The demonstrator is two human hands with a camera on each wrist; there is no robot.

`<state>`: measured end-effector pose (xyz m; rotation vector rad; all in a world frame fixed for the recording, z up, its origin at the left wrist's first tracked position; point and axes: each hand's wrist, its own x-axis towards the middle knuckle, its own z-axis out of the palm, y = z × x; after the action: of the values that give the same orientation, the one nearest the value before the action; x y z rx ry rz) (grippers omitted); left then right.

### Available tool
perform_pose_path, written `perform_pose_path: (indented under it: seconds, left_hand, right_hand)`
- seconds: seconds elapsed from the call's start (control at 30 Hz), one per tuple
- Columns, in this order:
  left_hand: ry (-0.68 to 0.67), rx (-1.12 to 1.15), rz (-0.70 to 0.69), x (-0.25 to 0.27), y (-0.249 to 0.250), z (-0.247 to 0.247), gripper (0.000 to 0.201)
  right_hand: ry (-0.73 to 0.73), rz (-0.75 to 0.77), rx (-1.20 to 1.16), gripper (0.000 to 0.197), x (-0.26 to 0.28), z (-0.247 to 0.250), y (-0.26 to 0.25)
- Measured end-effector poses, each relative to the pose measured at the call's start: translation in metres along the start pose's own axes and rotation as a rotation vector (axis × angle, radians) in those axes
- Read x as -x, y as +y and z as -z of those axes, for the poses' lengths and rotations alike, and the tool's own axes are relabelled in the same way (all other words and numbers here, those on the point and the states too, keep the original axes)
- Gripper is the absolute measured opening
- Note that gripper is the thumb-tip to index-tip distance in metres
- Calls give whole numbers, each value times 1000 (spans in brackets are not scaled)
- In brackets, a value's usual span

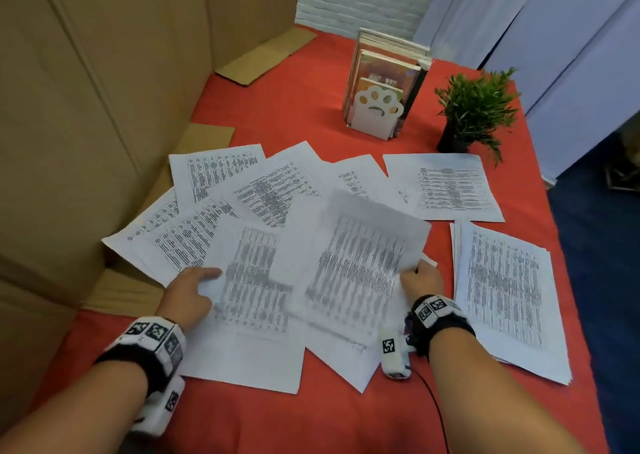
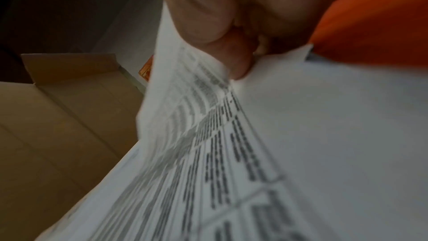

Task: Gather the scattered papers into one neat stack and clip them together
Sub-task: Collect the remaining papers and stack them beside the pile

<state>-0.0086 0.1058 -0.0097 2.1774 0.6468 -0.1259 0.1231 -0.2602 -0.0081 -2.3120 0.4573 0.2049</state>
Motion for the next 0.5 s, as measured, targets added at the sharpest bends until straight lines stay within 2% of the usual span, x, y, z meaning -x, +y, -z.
perform_pose_path:
  seconds: [0.07,0.13,0.27,0.33,0.4,0.5]
  left_hand:
    - [18,30,32,-8,-4,10,58]
    - [-24,51,41,-15,-4,17,53]
    - [-120,-15,-70,-15,14,13,16]
    - [-174,-23,-86,-9,25,2,9]
    - [-251,-34,-75,0,33,-11,22]
    - [-322,-40,-73,14,39,-25,34]
  right_hand:
    - [-80,100,26,17,7,4,4]
    - [-179,176,89,18,14,7,6]
    - [-332,281,157,22,31,5,-7]
    - [-373,356,160,18,39,-1,-16]
    - [-346,375,132,17,44,-5,-20]
    - [-145,285,89,17,42,-3,-14]
